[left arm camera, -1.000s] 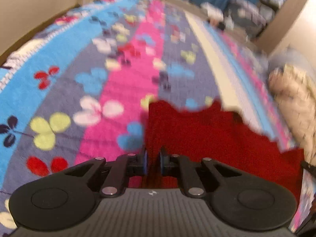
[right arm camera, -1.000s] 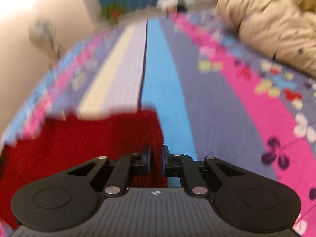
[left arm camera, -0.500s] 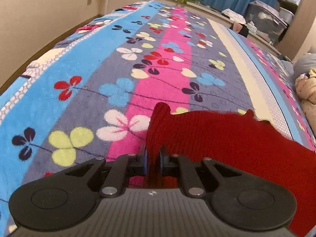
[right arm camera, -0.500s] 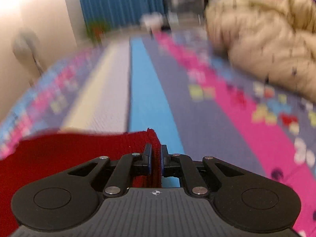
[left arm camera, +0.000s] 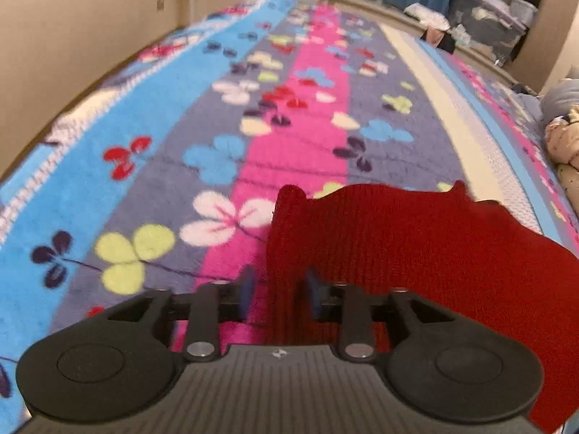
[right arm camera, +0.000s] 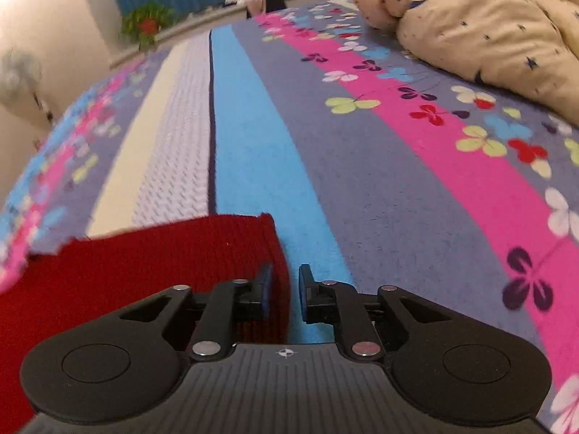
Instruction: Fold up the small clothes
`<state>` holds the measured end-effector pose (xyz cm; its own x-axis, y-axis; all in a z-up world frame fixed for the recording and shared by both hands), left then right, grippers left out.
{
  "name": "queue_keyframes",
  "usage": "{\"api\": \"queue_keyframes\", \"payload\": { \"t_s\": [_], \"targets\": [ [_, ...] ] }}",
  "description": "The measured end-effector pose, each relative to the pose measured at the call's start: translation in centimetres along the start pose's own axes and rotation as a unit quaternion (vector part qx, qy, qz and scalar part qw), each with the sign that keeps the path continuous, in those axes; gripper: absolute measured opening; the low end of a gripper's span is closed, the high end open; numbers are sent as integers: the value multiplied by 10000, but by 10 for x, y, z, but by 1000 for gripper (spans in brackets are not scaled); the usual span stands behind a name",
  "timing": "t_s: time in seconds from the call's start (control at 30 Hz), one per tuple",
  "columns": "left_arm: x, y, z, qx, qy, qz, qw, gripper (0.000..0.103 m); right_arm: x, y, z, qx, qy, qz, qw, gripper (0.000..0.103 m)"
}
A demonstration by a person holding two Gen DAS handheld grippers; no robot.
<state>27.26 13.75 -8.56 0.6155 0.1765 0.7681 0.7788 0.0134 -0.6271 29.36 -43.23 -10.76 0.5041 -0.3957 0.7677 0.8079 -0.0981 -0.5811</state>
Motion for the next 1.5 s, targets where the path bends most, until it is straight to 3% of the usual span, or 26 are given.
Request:
{"api": "queue_keyframes", "payload": {
  "t_s": [0.1, 0.2, 0.33, 0.47, 0.67, 0.73, 0.77, 0.83, 0.9, 0.97, 1.07, 1.13, 1.23, 1.3, 1.37, 1.43, 1.5],
  "targets": [
    [-10, -25, 1, -379, -116, 207, 9990, 50, -4, -21, -9, 131, 198, 125, 9996, 37],
    [-29, -48, -2, -575, 131, 475, 9971, 57, -16, -43, -17, 415, 326, 405, 9978, 39],
    [-60, -65, 0, -809, 150, 866, 9928, 58, -33, -73, -25, 711, 54, 642, 9954, 44],
    [-74, -80, 9, -892, 97, 944, 9915, 58, -53, -95, -40, 1177, 281, 1102, 9865, 47],
    [-78, -89, 12, -914, -270, 977, 9906, 43, -67, -112, -33, 1542, 147, 1189, 9808, 47],
    [-78, -95, 9, -821, -150, 844, 9929, 16, -69, -117, -26, 1595, 89, 1127, 9807, 30],
    [-76, -100, 6, -745, -31, 673, 9949, 16, -67, -120, -24, 1555, -1, 998, 9828, 15],
    [-66, -118, 2, -664, 151, 154, 9976, 15, -54, -132, -27, 1630, 196, 561, 9848, 13],
    [-63, -132, 6, -643, -47, -157, 9978, 15, -37, -150, -41, 1799, 906, 30, 9795, 12],
    [-69, -127, 13, -487, -194, 43, 9986, 15, -38, -154, -45, 1671, 948, 31, 9814, 12],
    [-89, -97, 16, -305, -284, 947, 9946, 19, -73, -125, -41, 916, 342, 1079, 9893, 12],
    [-87, -95, 16, -157, -201, 881, 9958, 27, -87, -114, -43, 653, 300, 1443, 9869, 12],
    [-72, -113, 5, 85, 352, 201, 9991, 33, -76, -126, -31, 673, -81, 1015, 9925, 15],
    [-67, -123, -10, 42, 853, -205, 9961, 34, -68, -139, -23, 481, -495, 507, 9963, 26],
    [-66, -127, -25, -128, 1147, -416, 9924, 34, -57, -148, -18, 312, -813, -100, 9962, 31],
    [-69, -124, -34, -349, 1244, -339, 9910, 33, -55, -152, -13, 618, -869, -374, 9936, 31],
    [-82, -105, -33, -318, 1246, 228, 9914, 34, -59, -150, -6, 1084, -768, -193, 9909, 30]
  ]
}}
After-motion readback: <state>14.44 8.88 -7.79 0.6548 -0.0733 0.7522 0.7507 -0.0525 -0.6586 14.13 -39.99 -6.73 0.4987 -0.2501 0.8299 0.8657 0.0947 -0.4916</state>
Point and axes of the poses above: each gripper's, at about its wrist camera, not at the fingertips, and y roughly the way its jaws point, z to its left, x to its top, the point moved 4 cm from there along y, roughly the way its jaws point, and after that the axes turned 13 degrees about -z, right-handed, at the moved point
